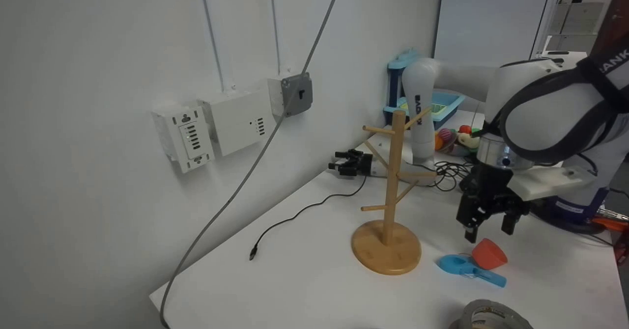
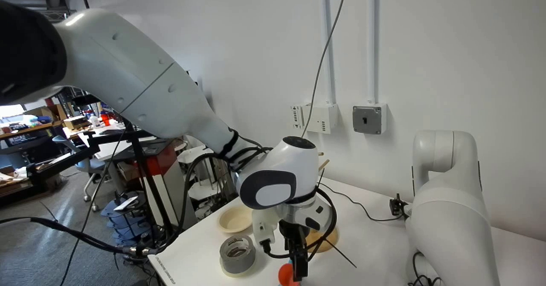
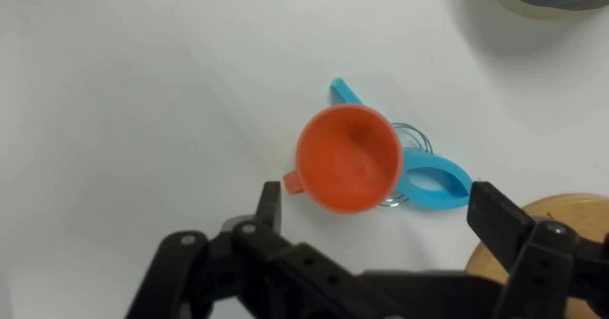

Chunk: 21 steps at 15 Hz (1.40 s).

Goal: Remove the blue and orange objects from the hanger

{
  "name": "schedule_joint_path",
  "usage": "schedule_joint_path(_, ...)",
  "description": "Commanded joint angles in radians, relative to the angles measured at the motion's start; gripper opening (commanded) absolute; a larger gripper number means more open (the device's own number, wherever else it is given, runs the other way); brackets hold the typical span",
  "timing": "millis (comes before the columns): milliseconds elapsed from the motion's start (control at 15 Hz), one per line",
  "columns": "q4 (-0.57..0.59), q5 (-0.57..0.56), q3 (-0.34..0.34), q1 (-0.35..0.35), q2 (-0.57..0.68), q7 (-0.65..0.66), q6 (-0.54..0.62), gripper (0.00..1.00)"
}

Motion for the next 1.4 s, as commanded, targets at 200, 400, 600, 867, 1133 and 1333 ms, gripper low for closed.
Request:
schedule_joint_path(200,-0.037,-0.168,-0.043,0.061,-0.16,0.045,0.035,1.0)
schedule_joint_path(400,-0.046,-0.25,-0.044,0.076,-0.23,0.075,0.074,1.0)
schedule_joint_path(600,-0.057,-0.302,-0.036,0.079,-0.289,0.099,0.113,1.0)
schedule_joint_path(867,-0.079,-0.342,-0.022,0.077,-0.36,0.118,0.161,1.0)
schedule_joint_path(1133,-0.129,-0.336,-0.001,0.07,-0.432,0.118,0.209,1.0)
schedule_joint_path(1333,-0.173,-0.332,0.021,0.069,-0.484,0.126,0.237,1.0)
